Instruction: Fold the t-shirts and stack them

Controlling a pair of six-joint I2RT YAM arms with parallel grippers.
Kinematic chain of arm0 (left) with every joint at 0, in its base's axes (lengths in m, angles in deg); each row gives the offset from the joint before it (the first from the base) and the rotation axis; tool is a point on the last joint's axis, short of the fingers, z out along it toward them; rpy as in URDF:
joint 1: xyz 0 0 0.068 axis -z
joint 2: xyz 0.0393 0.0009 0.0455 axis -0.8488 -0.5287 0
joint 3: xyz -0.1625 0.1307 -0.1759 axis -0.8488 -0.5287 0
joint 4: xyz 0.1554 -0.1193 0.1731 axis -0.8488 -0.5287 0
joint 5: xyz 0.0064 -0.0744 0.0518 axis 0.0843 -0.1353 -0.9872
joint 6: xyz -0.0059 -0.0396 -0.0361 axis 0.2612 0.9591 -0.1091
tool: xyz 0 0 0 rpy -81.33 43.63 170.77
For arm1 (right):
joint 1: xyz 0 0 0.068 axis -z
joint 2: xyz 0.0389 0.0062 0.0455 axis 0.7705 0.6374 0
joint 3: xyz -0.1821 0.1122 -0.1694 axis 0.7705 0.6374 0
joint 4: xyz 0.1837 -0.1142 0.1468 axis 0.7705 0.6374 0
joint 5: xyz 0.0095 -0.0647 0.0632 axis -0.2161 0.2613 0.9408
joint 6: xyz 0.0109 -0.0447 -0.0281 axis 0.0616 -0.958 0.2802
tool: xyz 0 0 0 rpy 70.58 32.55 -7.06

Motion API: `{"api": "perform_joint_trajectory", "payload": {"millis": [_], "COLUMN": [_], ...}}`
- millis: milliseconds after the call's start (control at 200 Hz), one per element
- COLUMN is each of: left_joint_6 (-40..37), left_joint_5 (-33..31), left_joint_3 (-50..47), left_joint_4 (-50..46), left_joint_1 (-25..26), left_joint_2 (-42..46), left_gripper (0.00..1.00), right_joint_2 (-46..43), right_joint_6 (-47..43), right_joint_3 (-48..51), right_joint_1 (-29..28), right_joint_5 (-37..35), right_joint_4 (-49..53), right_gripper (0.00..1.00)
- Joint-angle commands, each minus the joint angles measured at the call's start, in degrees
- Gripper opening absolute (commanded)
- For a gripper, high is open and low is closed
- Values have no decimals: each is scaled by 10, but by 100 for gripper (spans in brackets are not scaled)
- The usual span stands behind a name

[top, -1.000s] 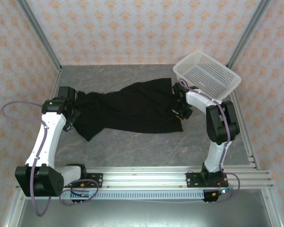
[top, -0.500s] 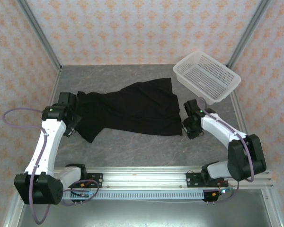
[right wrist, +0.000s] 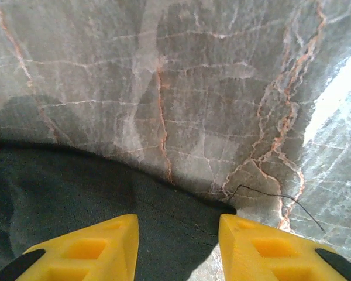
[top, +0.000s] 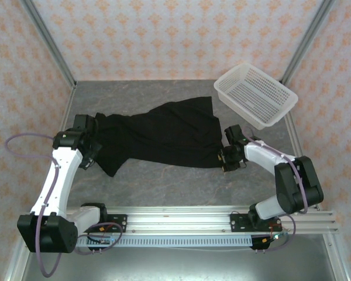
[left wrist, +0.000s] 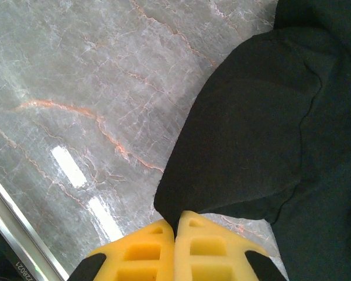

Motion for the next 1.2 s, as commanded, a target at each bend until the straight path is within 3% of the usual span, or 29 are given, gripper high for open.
{"api": "perform_joint_trajectory", "payload": {"millis": [0,285,590,986,1196], "left_joint_6": [12,12,11,11,11], "left_joint_5": [-3,-4,-10,-9,-10], "left_joint_3": [-6,-3,0,-2,-2], "left_joint_4": [2,1,-1,1,0], "left_joint_1": [5,7,8,12,12], "left_joint_2": [-2,-1,4,3,6], "left_gripper": [0,0,0,0,0], "right_joint_2": [22,44,-37,25,64], "right_joint_6": [29,28,9,33,38], "right_joint_3": [9,-5,-33,-45,-56], "right_joint_1": [-1,-2,-2,-6,-12], "right_joint_5": [9,5,-23,-3,-5], "right_joint_4": [-15,17,122,62,38], "right_gripper": [42,45,51,54,47]}}
